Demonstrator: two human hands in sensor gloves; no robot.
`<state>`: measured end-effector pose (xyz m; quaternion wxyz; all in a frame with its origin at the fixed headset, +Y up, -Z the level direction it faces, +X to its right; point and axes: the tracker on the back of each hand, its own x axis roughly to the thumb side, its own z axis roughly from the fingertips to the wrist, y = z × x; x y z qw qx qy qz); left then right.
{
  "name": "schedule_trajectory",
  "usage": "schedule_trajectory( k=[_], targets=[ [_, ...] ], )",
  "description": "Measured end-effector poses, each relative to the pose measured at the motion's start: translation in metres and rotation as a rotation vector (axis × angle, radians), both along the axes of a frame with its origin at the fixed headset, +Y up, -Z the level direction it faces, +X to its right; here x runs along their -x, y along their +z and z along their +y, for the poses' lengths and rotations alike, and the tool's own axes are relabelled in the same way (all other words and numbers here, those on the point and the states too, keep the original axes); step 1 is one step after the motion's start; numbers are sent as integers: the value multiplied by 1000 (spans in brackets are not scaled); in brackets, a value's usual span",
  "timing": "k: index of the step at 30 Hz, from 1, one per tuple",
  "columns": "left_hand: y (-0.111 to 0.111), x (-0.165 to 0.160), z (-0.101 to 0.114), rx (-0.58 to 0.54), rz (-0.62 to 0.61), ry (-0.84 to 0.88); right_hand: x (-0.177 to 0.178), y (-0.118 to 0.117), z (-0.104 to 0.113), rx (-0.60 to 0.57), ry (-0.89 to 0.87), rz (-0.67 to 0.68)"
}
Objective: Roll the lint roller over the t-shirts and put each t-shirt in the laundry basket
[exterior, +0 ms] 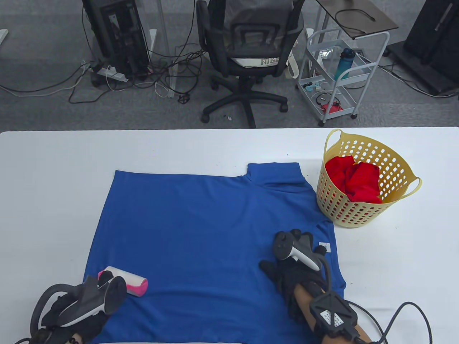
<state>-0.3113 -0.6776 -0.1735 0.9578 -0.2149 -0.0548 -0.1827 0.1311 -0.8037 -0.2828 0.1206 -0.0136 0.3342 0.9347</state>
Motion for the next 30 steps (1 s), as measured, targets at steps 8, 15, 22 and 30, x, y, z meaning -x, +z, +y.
schedule_trajectory(
  k=[8,15,22,30],
  targets=[
    [-62,-28,-10,-127,16,-48,0,0,0,0,1,1],
    [-165,-68,-28,-268,143,-71,0,0,0,1,3,2],
    [-236,-82,-33,-272,247,-56,1,0,0,3,6,2],
    [-214,-76,-32,-218,170,-78,1,0,0,5,3,3]
  ],
)
